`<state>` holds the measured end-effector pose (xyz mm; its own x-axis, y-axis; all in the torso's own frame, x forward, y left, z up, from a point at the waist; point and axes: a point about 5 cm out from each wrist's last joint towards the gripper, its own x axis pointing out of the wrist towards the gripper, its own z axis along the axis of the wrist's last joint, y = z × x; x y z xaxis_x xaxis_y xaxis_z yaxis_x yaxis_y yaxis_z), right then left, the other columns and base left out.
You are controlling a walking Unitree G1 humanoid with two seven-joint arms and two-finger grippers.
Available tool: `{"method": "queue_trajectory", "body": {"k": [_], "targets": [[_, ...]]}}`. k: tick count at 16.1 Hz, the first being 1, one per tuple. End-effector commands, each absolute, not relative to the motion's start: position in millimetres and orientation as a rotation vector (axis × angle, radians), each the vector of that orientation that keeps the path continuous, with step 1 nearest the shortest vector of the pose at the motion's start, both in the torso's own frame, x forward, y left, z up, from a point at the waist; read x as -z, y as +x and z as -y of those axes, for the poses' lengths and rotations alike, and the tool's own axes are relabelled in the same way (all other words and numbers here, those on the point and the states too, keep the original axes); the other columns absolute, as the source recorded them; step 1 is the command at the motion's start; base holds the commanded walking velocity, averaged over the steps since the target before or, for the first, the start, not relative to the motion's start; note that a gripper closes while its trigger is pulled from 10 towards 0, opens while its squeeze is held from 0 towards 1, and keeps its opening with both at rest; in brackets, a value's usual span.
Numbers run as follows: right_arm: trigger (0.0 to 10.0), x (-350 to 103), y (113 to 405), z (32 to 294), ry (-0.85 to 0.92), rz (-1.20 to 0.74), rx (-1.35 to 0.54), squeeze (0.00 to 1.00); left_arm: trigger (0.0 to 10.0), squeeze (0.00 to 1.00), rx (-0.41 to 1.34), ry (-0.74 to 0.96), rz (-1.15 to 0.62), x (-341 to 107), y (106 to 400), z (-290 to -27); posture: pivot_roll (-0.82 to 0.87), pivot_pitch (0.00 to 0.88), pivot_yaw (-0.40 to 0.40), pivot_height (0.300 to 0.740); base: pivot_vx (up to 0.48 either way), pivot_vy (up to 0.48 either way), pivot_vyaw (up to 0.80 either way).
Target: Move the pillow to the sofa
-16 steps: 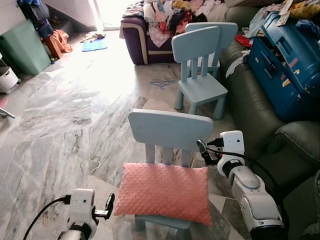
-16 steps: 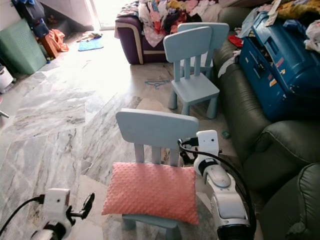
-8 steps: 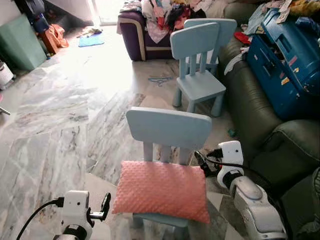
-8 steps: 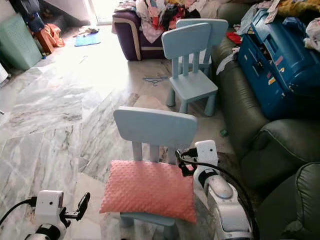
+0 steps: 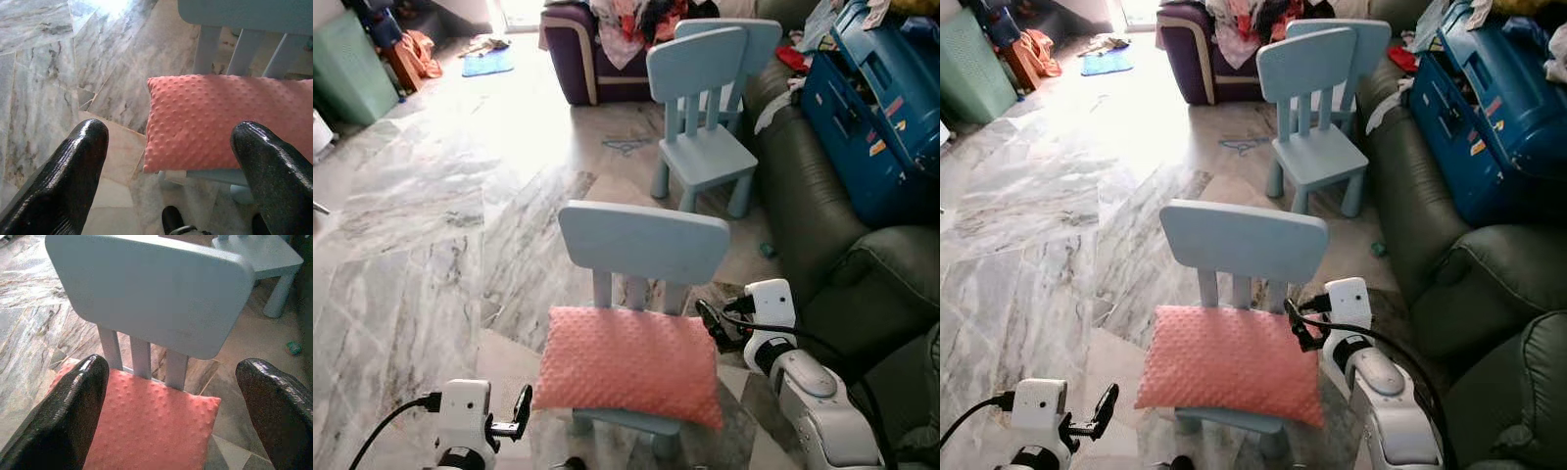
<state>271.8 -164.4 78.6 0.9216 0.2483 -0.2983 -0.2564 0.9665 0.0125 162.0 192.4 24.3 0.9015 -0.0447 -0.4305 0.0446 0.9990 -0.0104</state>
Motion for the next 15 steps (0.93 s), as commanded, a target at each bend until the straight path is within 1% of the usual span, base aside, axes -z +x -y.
{"method": "queue_trajectory", "body": {"k": [1,5,9,11,14,15], "targets": [[10.0,-79.7,269.1,160.2,-0.023,-0.303,-0.279,0.0,10.0,0.0,0.03,0.009,-0.463,-23.3,157.8,-195.4,-0.16,0.185,0.064,0.74,0.0,0.0,0.0],[10.0,-81.3,270.1,158.2,-0.028,-0.302,-0.29,0.0,10.0,0.0,0.036,0.019,-0.464,-21.6,161.6,-196.4,-0.16,0.176,0.061,0.698,0.0,0.0,0.0],[10.0,-81.2,269.1,156.5,-0.03,-0.304,-0.297,0.0,10.0,0.0,0.037,0.027,-0.46,-21.7,164.9,-195.8,-0.16,0.177,0.061,0.698,0.0,0.0,0.0],[10.0,-81.3,268.9,155.6,-0.029,-0.303,-0.299,0.0,10.0,0.0,0.048,0.022,-0.456,-22.8,167.2,-189.7,-0.16,0.179,0.064,0.668,0.0,0.0,0.0],[10.0,-81.4,268.7,155.5,-0.029,-0.304,-0.299,0.0,10.0,0.0,0.049,0.022,-0.46,-21.0,165.9,-189.4,-0.16,0.182,0.065,0.643,0.0,0.0,0.0],[10.0,-81.2,268.4,155.5,-0.03,-0.305,-0.3,0.0,10.0,0.0,0.047,0.022,-0.461,-20.8,165.5,-189.9,-0.16,0.183,0.063,0.628,0.0,0.0,0.0]]}}
